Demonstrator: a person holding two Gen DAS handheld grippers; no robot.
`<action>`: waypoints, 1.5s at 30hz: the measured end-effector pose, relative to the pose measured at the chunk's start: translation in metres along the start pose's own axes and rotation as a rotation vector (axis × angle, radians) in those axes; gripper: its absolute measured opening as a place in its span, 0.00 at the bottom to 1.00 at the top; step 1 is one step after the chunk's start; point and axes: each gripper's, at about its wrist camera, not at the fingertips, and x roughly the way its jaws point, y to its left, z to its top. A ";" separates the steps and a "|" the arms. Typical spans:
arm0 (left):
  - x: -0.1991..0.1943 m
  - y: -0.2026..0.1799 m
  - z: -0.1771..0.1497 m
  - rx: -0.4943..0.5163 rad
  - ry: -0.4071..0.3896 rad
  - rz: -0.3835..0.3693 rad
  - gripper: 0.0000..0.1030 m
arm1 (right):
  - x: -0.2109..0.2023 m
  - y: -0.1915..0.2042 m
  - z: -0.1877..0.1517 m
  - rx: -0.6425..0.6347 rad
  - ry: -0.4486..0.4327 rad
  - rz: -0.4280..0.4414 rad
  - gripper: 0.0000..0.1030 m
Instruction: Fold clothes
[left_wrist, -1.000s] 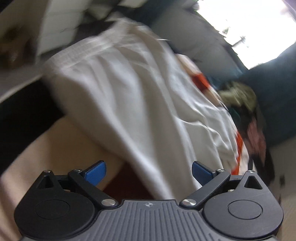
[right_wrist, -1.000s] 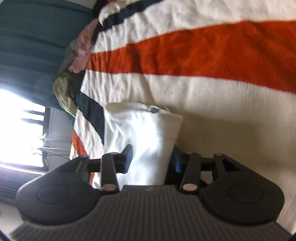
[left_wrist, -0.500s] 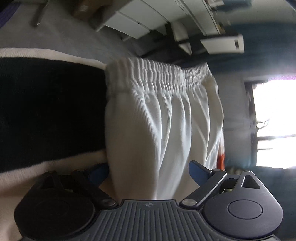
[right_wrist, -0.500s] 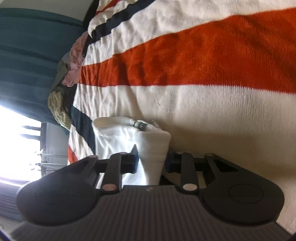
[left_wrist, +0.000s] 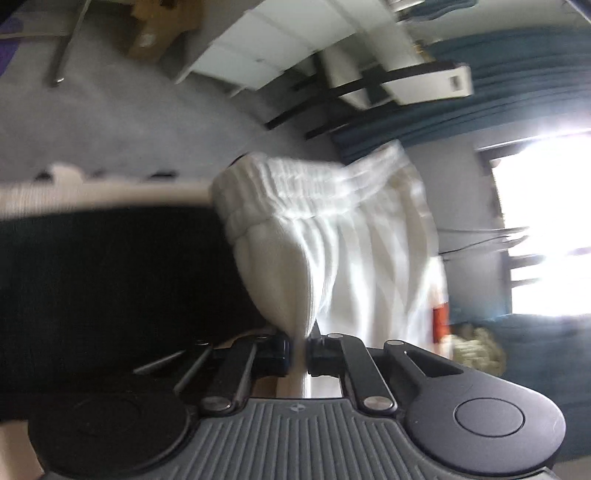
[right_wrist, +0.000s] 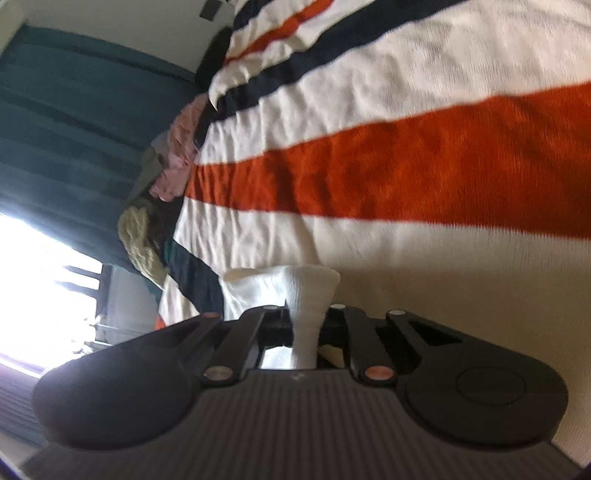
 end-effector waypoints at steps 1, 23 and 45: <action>-0.010 -0.002 0.005 0.014 -0.003 -0.017 0.06 | -0.002 0.000 0.001 0.005 -0.008 0.009 0.08; -0.062 0.051 0.023 0.269 0.143 0.016 0.55 | -0.025 0.005 -0.007 -0.118 -0.036 -0.275 0.71; -0.115 -0.110 -0.165 1.032 -0.196 -0.062 0.94 | -0.099 0.145 -0.153 -0.924 -0.149 0.174 0.82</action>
